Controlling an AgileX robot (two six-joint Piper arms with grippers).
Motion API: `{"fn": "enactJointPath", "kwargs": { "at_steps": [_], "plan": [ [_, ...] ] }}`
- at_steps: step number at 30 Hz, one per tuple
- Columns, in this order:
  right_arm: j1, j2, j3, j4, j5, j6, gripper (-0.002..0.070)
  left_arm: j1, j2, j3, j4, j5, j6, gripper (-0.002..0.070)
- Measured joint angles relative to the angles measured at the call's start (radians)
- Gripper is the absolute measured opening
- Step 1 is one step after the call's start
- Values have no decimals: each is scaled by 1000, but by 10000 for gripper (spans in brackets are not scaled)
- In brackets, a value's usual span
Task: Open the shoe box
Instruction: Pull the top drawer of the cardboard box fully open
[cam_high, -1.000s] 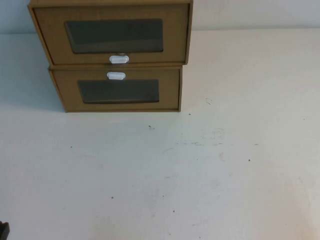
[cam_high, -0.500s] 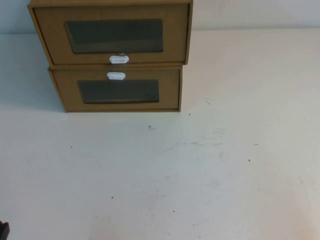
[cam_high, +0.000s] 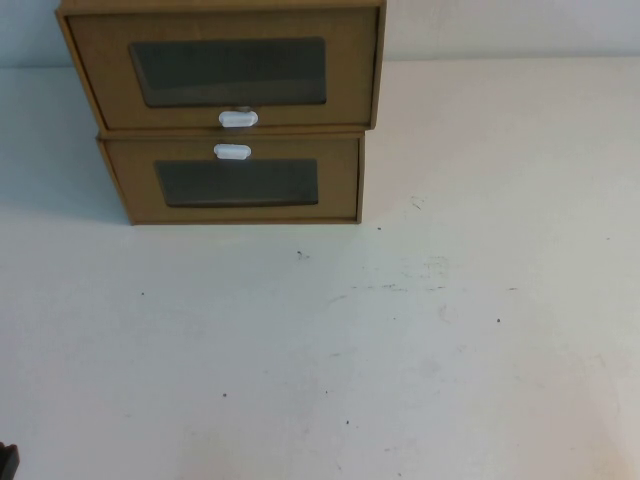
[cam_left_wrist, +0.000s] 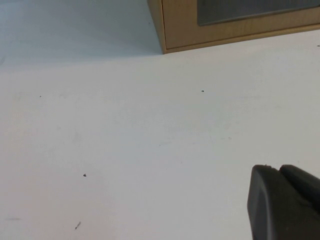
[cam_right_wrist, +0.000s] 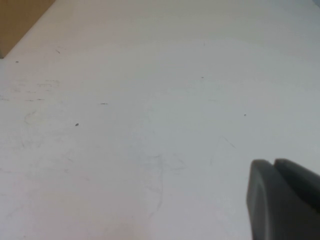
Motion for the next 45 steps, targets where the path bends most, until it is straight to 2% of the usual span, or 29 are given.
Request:
{"fn": "enactJointPath", "kwargs": {
  "at_steps": [8,12,19,28,32,36,40,45],
  "plan": [
    [0,0,0,0,0,0,-14,0,0,0,-20,-15,-7,-5],
    [0,0,0,0,0,0,-14,0,0,0,-137,-67,-53,-5],
    [0,0,0,0,0,0,-14,0,0,0,-421,-183,-142,-5],
    [0,0,0,0,0,0,-14,0,0,0,-498,-252,-155,-5],
    [0,0,0,0,0,0,-14,0,28,-60,-495,-156,-168,-5],
    [0,0,0,0,0,0,-14,0,179,-216,-453,-8,-162,-5],
    [0,0,0,0,0,0,-14,0,403,-432,-413,160,-75,-5],
    [0,0,0,0,0,0,-14,0,674,-732,-404,285,92,-5]
  ]
}}
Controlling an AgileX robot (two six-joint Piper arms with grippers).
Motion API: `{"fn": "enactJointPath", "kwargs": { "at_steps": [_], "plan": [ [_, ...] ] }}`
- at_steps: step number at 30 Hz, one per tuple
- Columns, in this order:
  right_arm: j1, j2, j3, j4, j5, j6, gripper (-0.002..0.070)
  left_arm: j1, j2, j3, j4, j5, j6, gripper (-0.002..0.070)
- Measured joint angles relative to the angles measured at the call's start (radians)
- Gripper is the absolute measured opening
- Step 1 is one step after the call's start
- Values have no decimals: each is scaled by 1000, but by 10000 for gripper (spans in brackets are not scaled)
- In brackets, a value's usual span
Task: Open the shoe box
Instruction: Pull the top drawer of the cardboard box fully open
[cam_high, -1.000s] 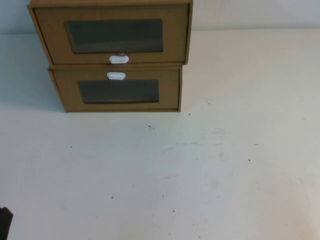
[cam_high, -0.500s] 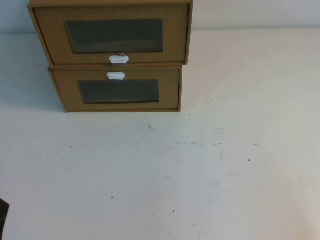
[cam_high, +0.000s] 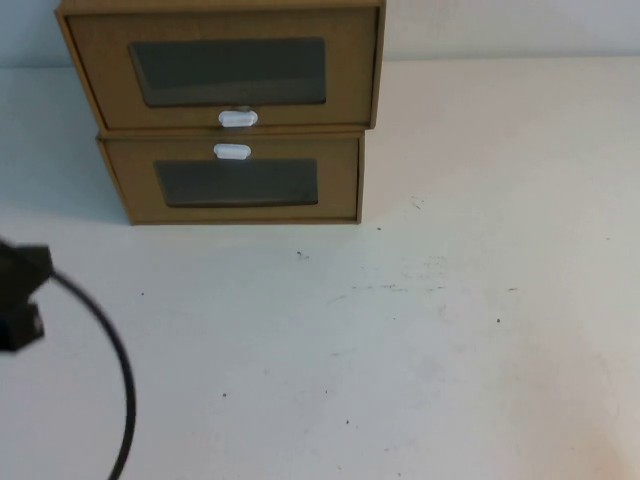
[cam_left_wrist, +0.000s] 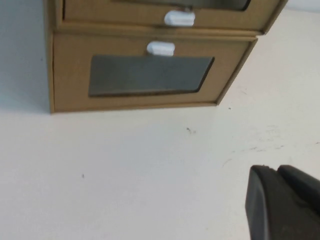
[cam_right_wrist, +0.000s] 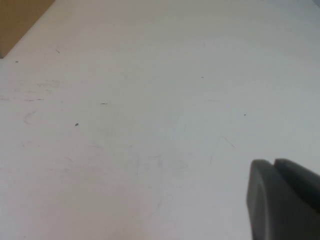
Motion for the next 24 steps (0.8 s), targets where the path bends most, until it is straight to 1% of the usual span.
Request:
{"fn": "enactJointPath", "kwargs": {
  "at_steps": [5,9,17,24],
  "plan": [
    [0,0,0,0,0,0,-14,0,282,-342,4,112,107,-5],
    [0,0,0,0,0,0,-14,0,486,-591,1,162,177,-5],
    [0,0,0,0,0,0,-14,2,861,-1086,-21,298,208,-5],
    [0,0,0,0,0,0,-14,2,1157,-1476,-41,433,190,-5]
  ]
}}
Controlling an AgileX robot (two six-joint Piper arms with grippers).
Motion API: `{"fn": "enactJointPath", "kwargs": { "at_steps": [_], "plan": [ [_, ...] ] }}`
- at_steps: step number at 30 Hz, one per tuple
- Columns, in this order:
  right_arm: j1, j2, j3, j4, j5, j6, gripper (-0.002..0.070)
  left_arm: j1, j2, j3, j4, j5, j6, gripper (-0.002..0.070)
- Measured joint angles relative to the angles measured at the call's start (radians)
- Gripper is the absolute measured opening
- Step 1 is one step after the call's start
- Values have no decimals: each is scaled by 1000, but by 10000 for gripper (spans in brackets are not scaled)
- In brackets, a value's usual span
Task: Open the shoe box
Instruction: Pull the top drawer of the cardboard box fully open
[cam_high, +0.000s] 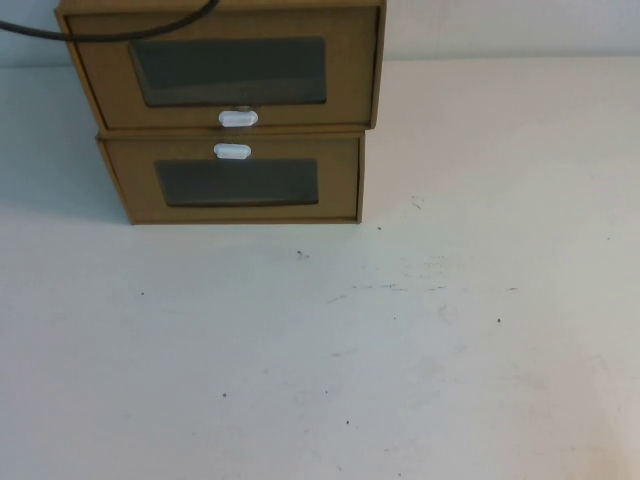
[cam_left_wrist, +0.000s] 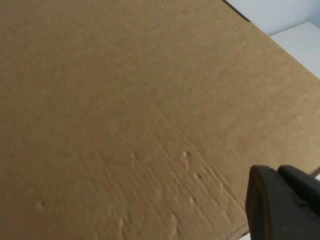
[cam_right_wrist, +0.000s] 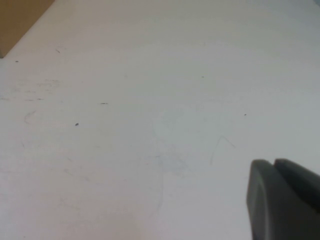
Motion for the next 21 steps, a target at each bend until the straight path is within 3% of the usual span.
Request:
{"fn": "enactJointPath", "kwargs": {
  "at_steps": [8,21],
  "plan": [
    [0,0,0,0,0,0,-14,1,235,-272,-14,103,-26,-5],
    [0,0,0,0,0,0,-14,3,319,-305,-22,110,-26,-5]
  ]
}}
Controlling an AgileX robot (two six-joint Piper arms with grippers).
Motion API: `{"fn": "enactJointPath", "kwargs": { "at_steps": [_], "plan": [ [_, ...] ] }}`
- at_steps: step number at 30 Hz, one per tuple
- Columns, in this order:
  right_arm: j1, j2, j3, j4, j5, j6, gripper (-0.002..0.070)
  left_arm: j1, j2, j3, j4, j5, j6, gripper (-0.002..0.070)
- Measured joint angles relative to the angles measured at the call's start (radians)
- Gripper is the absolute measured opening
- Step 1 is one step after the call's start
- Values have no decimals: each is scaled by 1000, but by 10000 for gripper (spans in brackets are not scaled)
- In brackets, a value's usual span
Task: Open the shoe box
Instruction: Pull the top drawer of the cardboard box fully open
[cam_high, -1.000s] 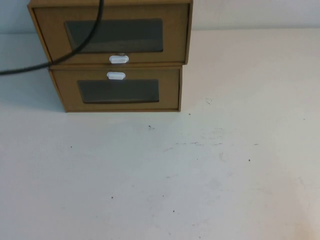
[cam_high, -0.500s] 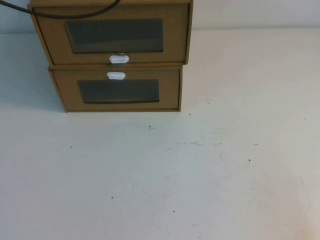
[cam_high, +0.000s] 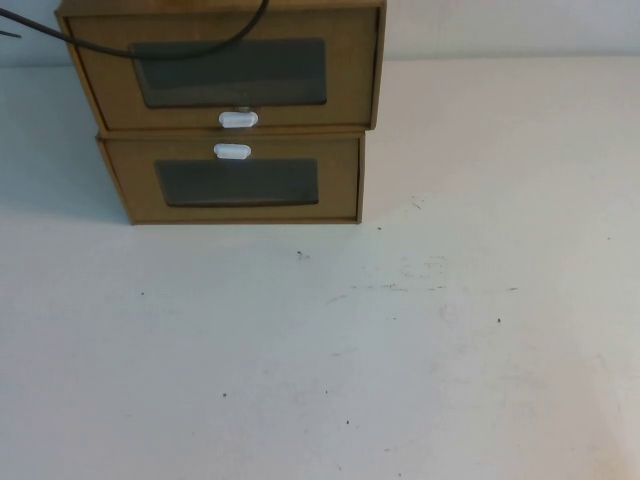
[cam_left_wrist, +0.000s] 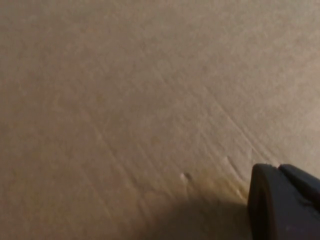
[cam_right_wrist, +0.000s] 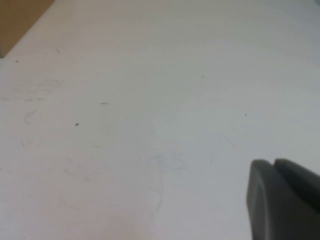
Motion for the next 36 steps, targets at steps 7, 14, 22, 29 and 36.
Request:
{"fn": "enactJointPath", "kwargs": {
  "at_steps": [7,14,22,29,36],
  "plan": [
    [0,0,0,0,0,0,-14,2,10,-8,-5,0,0,-5],
    [0,0,0,0,0,0,-14,2,16,-8,-5,0,0,-5],
    [0,0,0,198,-192,0,-14,2,16,-8,-7,-2,0,-5],
    [0,0,0,531,-406,7,-14,2,16,-8,-9,-2,0,-5],
    [0,94,-92,681,-169,11,-14,2,17,-8,-10,-2,0,-5]
  ]
}}
